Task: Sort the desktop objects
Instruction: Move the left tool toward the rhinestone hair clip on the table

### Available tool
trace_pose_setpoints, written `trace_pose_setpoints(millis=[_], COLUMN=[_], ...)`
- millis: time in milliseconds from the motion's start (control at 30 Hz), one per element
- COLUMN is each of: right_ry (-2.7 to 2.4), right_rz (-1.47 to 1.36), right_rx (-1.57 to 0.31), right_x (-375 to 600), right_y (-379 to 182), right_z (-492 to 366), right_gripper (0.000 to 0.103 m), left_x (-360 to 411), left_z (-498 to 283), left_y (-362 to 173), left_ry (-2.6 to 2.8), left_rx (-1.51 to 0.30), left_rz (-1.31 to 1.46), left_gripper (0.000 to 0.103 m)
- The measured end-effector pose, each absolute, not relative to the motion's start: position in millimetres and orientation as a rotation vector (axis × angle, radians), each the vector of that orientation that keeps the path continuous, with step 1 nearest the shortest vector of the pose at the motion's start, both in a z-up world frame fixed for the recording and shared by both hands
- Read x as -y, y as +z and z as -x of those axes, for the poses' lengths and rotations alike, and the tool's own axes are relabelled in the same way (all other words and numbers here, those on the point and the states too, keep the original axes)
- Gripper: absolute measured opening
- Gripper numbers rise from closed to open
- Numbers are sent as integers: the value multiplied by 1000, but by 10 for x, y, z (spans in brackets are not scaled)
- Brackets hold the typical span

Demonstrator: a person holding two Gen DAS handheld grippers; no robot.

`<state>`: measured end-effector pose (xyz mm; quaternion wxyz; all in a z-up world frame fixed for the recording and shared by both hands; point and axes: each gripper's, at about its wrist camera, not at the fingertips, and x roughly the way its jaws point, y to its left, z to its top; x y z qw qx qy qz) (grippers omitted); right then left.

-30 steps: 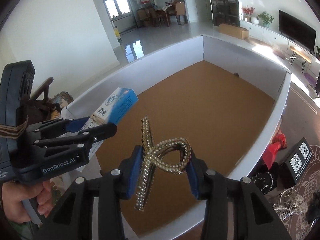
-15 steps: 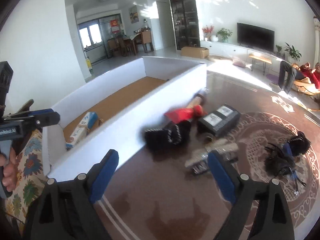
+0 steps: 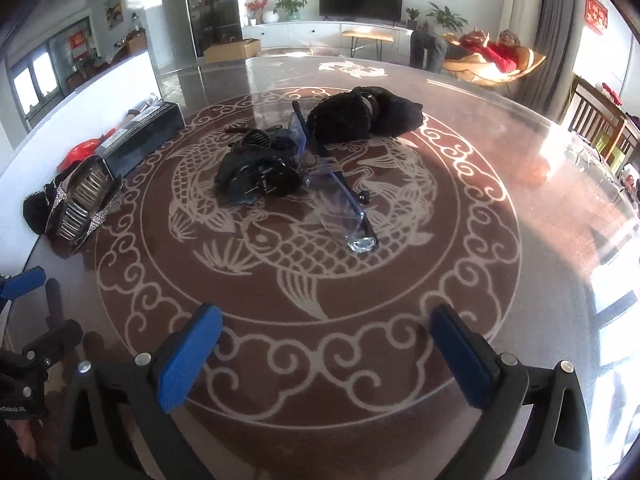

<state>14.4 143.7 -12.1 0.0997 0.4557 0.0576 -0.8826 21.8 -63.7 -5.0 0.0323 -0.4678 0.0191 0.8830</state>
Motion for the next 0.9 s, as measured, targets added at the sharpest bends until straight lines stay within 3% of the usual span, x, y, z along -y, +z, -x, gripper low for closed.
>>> trace_pose_setpoints(millis=[167, 900], right_ry=[-2621, -2621], right_rz=[-1351, -1351], right_rx=[-172, -163], right_x=[-1382, -1372], right_y=[-99, -115], right_z=[-42, -80], right_gripper=[103, 103], left_x=[706, 726], left_z=[243, 183], left_y=[-39, 59], left_ry=[2727, 2733], left_rx=[-55, -49], left_rz=[1408, 1412], left_gripper=[103, 103])
